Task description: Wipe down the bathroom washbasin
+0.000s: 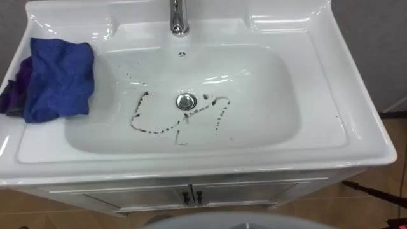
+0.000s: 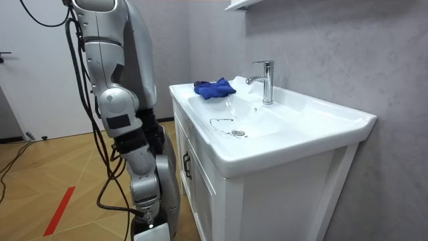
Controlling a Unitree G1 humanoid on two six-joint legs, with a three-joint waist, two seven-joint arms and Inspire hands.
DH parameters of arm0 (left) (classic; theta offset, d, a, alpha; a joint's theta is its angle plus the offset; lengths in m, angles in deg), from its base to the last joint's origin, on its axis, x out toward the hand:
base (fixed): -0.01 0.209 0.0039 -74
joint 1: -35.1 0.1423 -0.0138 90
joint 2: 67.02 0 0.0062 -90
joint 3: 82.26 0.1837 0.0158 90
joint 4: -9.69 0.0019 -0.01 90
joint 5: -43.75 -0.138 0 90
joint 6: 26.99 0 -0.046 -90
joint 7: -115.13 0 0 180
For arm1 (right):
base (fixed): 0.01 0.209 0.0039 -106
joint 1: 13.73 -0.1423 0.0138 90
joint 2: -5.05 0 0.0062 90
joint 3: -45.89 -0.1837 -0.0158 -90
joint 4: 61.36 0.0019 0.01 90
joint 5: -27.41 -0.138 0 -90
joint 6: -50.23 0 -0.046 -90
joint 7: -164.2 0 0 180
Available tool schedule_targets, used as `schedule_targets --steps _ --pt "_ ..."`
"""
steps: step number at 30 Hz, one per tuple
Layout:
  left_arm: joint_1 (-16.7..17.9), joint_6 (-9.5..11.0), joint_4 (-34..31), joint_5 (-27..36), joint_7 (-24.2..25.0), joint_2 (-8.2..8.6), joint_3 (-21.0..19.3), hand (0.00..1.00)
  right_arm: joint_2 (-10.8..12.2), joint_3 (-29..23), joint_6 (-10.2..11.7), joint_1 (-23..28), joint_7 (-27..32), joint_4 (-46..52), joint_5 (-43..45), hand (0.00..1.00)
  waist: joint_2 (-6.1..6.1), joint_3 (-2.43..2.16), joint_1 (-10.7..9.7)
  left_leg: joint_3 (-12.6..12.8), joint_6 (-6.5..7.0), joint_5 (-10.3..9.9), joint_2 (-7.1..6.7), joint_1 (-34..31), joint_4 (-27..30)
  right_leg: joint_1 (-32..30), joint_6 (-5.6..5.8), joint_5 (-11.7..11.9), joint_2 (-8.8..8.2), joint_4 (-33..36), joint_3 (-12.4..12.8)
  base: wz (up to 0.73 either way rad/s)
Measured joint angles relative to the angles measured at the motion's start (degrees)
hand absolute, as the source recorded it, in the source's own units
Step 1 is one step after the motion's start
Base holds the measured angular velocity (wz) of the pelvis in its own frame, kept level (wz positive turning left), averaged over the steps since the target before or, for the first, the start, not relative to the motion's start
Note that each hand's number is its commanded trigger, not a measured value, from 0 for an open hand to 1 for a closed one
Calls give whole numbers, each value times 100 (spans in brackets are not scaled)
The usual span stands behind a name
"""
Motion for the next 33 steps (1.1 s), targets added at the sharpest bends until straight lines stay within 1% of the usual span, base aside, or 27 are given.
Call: schedule_targets --steps 12,18,21,25,30,33 --pt "0 83 2 -6 -88 1 -13 0 -12 -1 60 -4 -22 -38 5 0 8 1 2 -1 0 0 -4 2 -1 -5 0 0 1 0 26 0" --pt "1 116 27 4 -147 0 -119 0 -12 -2 53 3 -106 -43 9 0 -5 2 4 0 0 0 -7 1 -5 -5 0 0 2 0 40 0" --pt "48 127 39 51 -206 5 -124 0 -12 -5 51 4 -166 -37 6 0 -12 -2 -1 0 0 0 -6 5 2 7 0 0 2 -6 31 1" --pt "62 124 79 238 -398 7 -142 0 -12 -4 44 59 -204 -37 -16 0 -24 -3 0 -93 1 0 -27 11 1 84 1 -1 -4 -60 -65 12" --pt "160 96 73 518 -620 11 -362 0 -13 0 8 65 -192 -34 -55 0 -25 -7 18 -129 -1 0 -33 21 0 133 3 -3 3 -108 -94 5" --pt "270 117 73 820 -797 11 -720 0 -21 -16 -4 56 -132 -22 -12 0 -39 -11 33 -134 -1 1 -42 19 12 153 10 -15 -8 -108 -142 5"
